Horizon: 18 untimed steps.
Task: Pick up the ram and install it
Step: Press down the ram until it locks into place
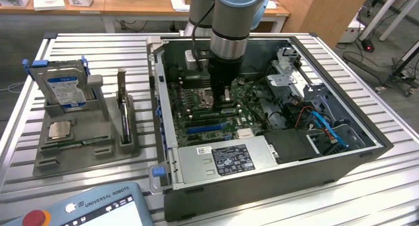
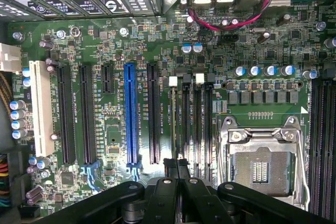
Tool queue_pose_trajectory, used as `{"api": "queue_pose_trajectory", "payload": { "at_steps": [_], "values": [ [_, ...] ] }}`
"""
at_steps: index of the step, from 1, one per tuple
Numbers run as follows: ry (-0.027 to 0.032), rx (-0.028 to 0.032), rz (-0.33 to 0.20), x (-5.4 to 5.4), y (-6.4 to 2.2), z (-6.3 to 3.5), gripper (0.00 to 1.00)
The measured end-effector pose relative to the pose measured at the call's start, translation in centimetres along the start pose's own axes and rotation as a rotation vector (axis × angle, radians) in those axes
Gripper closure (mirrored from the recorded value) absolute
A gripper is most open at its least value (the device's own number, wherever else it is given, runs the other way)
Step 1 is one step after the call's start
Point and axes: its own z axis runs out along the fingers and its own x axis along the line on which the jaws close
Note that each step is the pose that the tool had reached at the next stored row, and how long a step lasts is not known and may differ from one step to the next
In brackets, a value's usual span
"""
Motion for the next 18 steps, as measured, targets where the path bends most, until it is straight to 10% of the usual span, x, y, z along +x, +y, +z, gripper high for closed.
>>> {"api": "queue_pose_trajectory", "payload": {
  "at_steps": [18],
  "values": [
    [-0.0028,-0.0179,-0.001,0.07,0.49,-0.67,0.90]
  ]
}}
